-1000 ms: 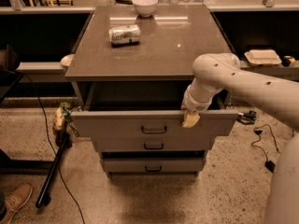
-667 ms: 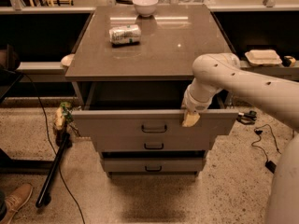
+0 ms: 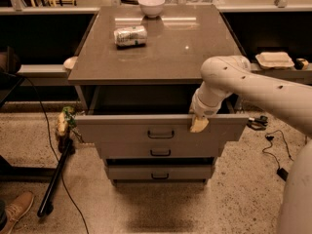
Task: Open top drawer
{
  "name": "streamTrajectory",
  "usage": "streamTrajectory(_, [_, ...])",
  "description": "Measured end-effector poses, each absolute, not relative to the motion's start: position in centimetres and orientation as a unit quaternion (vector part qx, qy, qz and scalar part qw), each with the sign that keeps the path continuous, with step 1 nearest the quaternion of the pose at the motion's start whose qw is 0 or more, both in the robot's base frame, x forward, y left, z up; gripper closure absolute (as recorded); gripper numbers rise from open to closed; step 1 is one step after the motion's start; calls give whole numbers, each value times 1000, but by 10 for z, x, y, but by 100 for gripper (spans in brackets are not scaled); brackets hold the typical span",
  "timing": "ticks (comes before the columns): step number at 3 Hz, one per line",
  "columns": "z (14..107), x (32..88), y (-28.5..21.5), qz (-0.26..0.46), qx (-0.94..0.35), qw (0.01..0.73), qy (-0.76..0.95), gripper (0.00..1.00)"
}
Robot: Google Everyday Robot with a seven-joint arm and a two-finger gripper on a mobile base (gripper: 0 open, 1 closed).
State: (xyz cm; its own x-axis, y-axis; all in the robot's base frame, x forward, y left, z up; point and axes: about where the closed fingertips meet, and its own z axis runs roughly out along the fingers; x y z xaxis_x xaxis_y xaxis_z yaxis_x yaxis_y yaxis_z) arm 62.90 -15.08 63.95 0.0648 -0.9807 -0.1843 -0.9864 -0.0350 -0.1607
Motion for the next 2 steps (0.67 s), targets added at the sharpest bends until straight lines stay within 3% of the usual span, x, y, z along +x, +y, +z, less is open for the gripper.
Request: streamTrajectory(2, [630,606,-155,39,-727,107,678,12])
